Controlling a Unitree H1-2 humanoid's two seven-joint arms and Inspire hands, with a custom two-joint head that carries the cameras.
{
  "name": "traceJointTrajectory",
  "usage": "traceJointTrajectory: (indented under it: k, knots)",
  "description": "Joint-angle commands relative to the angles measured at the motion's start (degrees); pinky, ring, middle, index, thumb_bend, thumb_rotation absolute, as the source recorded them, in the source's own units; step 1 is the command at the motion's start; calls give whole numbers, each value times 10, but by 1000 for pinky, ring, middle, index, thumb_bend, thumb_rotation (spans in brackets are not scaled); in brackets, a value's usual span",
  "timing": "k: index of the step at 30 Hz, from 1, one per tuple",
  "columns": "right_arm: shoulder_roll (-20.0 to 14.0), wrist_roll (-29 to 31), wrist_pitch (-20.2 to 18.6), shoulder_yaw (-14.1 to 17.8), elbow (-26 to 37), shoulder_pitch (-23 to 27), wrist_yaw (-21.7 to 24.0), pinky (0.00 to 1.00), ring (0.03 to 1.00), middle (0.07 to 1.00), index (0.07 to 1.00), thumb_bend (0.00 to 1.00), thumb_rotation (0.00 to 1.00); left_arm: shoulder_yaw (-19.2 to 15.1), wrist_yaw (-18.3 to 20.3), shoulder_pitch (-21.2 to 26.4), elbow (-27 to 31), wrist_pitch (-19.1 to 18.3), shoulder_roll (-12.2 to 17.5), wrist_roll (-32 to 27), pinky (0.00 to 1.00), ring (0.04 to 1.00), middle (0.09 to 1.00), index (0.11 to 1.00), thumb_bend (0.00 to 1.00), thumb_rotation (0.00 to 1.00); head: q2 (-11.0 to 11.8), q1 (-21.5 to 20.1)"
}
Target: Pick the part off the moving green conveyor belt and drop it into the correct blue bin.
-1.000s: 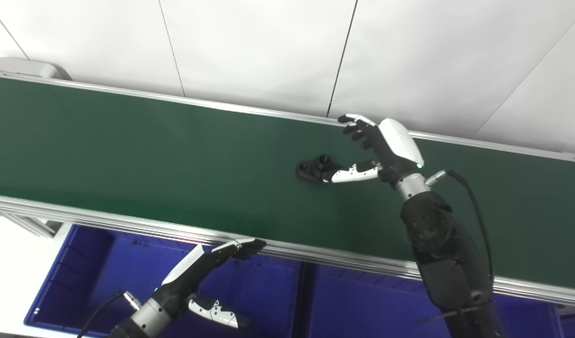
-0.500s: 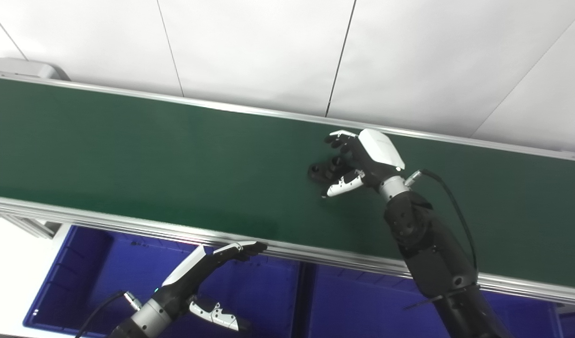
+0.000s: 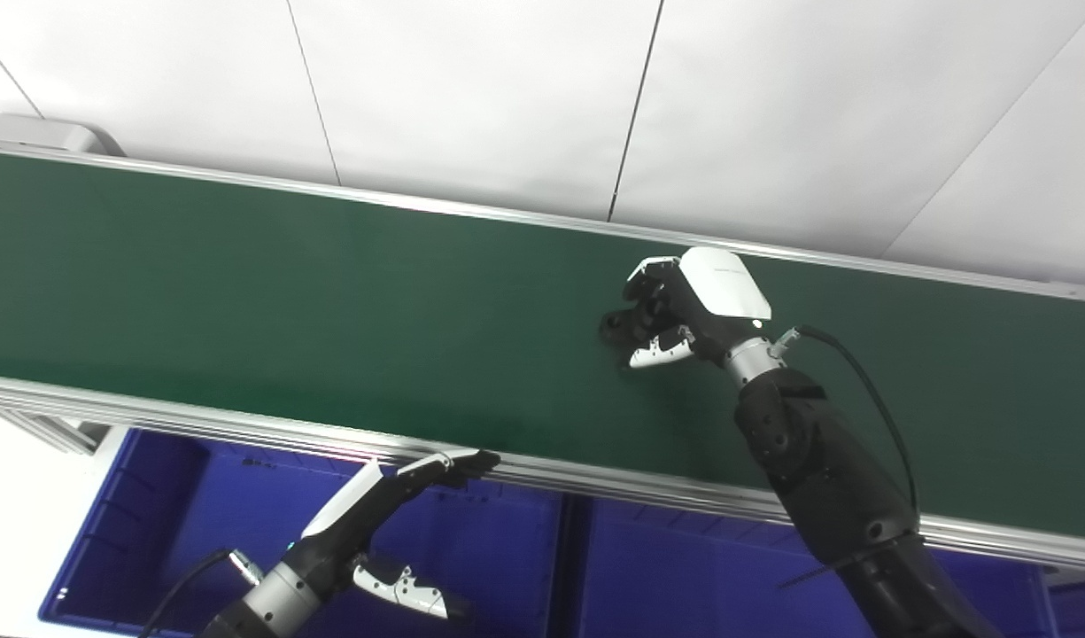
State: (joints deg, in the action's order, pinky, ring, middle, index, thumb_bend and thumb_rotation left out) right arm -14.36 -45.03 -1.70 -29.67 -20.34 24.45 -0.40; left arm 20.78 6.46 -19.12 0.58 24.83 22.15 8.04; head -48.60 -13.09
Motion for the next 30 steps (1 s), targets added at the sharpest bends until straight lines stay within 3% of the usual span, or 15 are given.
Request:
traceJointTrajectory:
  k: [1, 4, 5, 7, 10, 18, 25, 30]
  knots:
    - [-5, -22, -8, -12, 7, -4, 18, 250, 331, 450, 502, 527, 0, -4, -1, -4, 16, 21, 4, -10, 783, 831, 849, 832, 893, 319, -1, 1]
    - [-12, -49, -13, -18, 21, -5, 13, 197, 265, 467, 486, 529, 0, -5, 0, -4, 16, 21, 3, -15, 776, 825, 847, 832, 891, 327, -1, 0]
    - [-13, -57, -16, -20, 24, -5, 12, 204, 269, 433, 497, 525, 0, -5, 0, -4, 16, 21, 2, -17, 774, 822, 846, 831, 892, 329, -2, 2]
    - [-12, -65, -21, -18, 27, -6, 12, 195, 259, 463, 486, 529, 0, -4, -2, -1, 16, 21, 4, -15, 768, 817, 846, 835, 886, 329, -2, 2]
    - [-11, -74, -22, -17, 29, -7, 14, 189, 250, 400, 500, 524, 0, -4, -1, -1, 16, 21, 5, -17, 760, 810, 843, 835, 886, 323, -3, 2]
    - [-18, -87, -27, -18, 61, -16, 35, 200, 269, 402, 511, 522, 0, -6, -1, 0, 18, 21, 3, -14, 750, 808, 844, 833, 888, 336, -5, 2]
    - [-23, -71, -22, 7, 143, -48, 45, 142, 205, 408, 515, 524, 0, -7, 4, -5, 21, 21, 2, -24, 758, 814, 846, 835, 888, 321, -10, 3]
    - [-19, -73, -48, 36, 246, -80, 81, 176, 240, 439, 511, 527, 0, -10, 6, -8, 26, 21, 2, -23, 748, 811, 845, 833, 888, 316, -14, 1]
